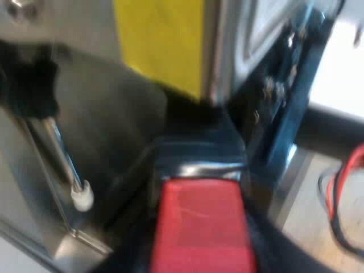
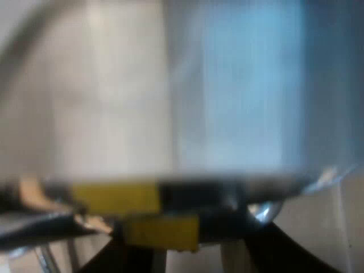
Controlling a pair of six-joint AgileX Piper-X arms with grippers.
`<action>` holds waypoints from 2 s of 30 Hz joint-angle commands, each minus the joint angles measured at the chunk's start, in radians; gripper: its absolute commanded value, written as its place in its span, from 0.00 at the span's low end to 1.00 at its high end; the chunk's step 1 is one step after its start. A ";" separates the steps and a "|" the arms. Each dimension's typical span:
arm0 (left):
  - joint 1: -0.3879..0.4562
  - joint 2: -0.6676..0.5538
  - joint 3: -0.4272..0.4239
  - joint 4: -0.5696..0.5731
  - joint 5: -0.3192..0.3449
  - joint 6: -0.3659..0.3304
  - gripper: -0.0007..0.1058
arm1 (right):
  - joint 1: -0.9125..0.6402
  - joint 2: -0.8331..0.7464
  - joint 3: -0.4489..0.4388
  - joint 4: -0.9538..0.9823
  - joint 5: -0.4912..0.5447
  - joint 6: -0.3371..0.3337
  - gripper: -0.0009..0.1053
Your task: Put the handle in the coffee machine
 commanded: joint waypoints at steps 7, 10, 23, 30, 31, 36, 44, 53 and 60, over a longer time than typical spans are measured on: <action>0.007 -0.044 -0.036 -0.061 0.104 -0.012 0.60 | -0.004 -0.024 -0.018 -0.133 0.010 -0.061 0.25; 0.013 -0.071 -0.036 -0.061 0.099 -0.012 0.60 | -0.004 -0.024 -0.018 -0.133 0.010 -0.061 0.25; 0.112 -0.118 -0.081 -0.061 -0.063 -0.171 0.01 | -0.004 -0.024 -0.018 -0.133 0.010 -0.061 0.25; 0.022 -0.064 -0.192 0.167 -0.272 -0.109 0.02 | -0.004 -0.024 -0.018 -0.133 0.010 -0.061 0.25; 0.009 -0.055 -0.202 0.192 -0.306 -0.089 0.02 | -0.004 -0.024 -0.018 -0.133 0.010 -0.061 0.25; -0.065 0.020 -0.247 0.292 -0.520 -0.026 0.02 | -0.004 -0.024 -0.018 -0.133 0.010 -0.061 0.25; -0.066 0.069 -0.247 0.406 -0.553 0.065 0.02 | -0.004 -0.024 -0.018 -0.133 0.010 -0.061 0.25; -0.066 0.065 -0.247 0.488 -0.521 0.098 0.01 | -0.004 -0.024 -0.018 -0.133 0.010 -0.061 0.25; -0.072 0.029 -0.215 0.488 -0.459 0.092 0.01 | -0.004 -0.024 -0.018 -0.133 0.010 -0.061 0.25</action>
